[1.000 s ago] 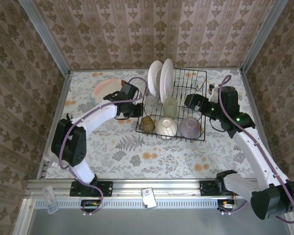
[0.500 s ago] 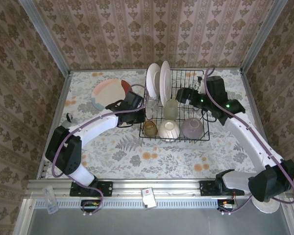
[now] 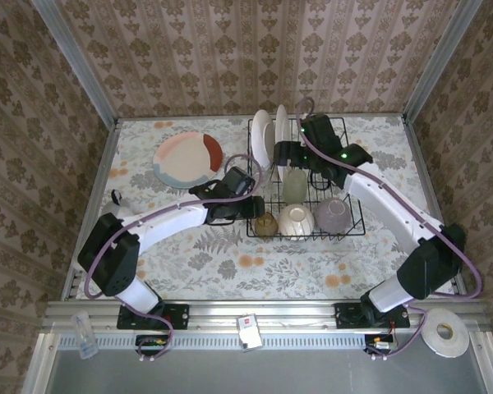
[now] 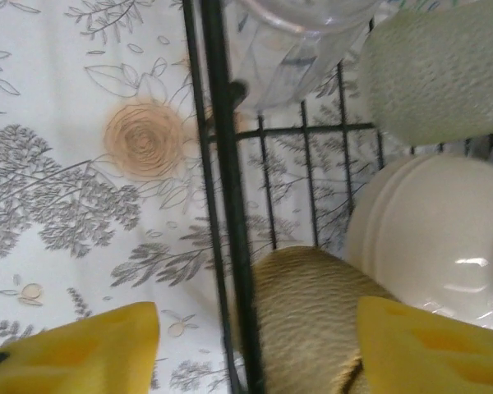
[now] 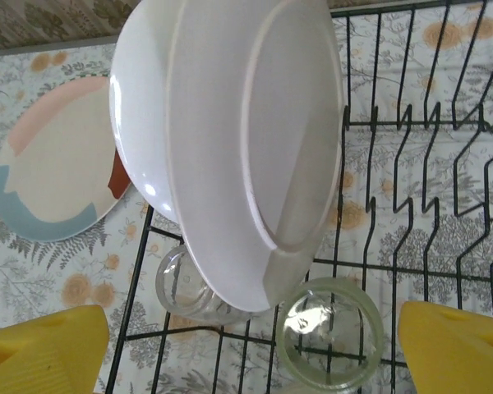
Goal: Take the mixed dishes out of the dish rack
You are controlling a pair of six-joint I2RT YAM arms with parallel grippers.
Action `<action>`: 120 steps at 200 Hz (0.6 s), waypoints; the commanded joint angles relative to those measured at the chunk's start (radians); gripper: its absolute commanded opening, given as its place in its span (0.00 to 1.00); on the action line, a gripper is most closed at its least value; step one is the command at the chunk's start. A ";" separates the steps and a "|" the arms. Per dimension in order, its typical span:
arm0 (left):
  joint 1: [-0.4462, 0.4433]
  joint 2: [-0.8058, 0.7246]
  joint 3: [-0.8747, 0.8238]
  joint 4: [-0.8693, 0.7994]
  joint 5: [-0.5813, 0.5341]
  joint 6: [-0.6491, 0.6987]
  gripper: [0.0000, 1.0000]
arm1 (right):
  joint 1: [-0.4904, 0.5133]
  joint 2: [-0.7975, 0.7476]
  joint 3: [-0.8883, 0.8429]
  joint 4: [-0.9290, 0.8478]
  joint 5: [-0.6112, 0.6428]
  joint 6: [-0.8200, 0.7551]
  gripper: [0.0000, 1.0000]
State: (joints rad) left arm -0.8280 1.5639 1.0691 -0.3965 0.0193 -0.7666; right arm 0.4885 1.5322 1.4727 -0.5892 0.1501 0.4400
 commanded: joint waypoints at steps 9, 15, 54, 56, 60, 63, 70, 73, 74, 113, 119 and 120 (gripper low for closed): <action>0.011 -0.129 -0.022 -0.059 -0.101 0.037 0.96 | 0.039 0.068 0.090 -0.041 0.141 -0.015 0.87; 0.015 -0.156 -0.031 -0.063 -0.127 0.047 1.00 | 0.047 0.083 0.105 -0.041 0.158 -0.012 0.87; 0.096 -0.312 -0.107 -0.038 -0.141 0.080 1.00 | 0.076 0.181 0.184 -0.044 0.231 0.014 0.82; 0.101 -0.318 -0.111 -0.038 -0.141 0.081 1.00 | 0.077 0.186 0.191 -0.048 0.236 0.014 0.82; 0.110 -0.332 -0.116 -0.037 -0.142 0.087 1.00 | 0.078 0.198 0.202 -0.053 0.244 0.017 0.81; 0.117 -0.343 -0.120 -0.035 -0.141 0.090 1.00 | 0.079 0.206 0.208 -0.056 0.248 0.019 0.80; 0.129 -0.367 -0.131 -0.030 -0.138 0.100 1.00 | 0.082 0.221 0.220 -0.059 0.260 0.023 0.79; 0.135 -0.378 -0.136 -0.027 -0.138 0.104 1.00 | 0.083 0.228 0.226 -0.059 0.265 0.024 0.78; 0.137 -0.382 -0.138 -0.026 -0.137 0.105 1.00 | 0.083 0.230 0.227 -0.059 0.267 0.025 0.78; 0.209 -0.475 -0.197 -0.002 -0.091 0.113 1.00 | 0.095 0.303 0.291 -0.072 0.346 0.038 0.62; 0.217 -0.482 -0.203 -0.002 -0.084 0.111 1.00 | 0.096 0.315 0.300 -0.076 0.357 0.040 0.59; 0.219 -0.484 -0.204 -0.002 -0.083 0.111 1.00 | 0.096 0.315 0.303 -0.076 0.360 0.041 0.59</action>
State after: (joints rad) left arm -0.6392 1.1191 0.8909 -0.4137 -0.0921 -0.6807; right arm 0.5743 1.8095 1.7180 -0.6224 0.4126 0.4675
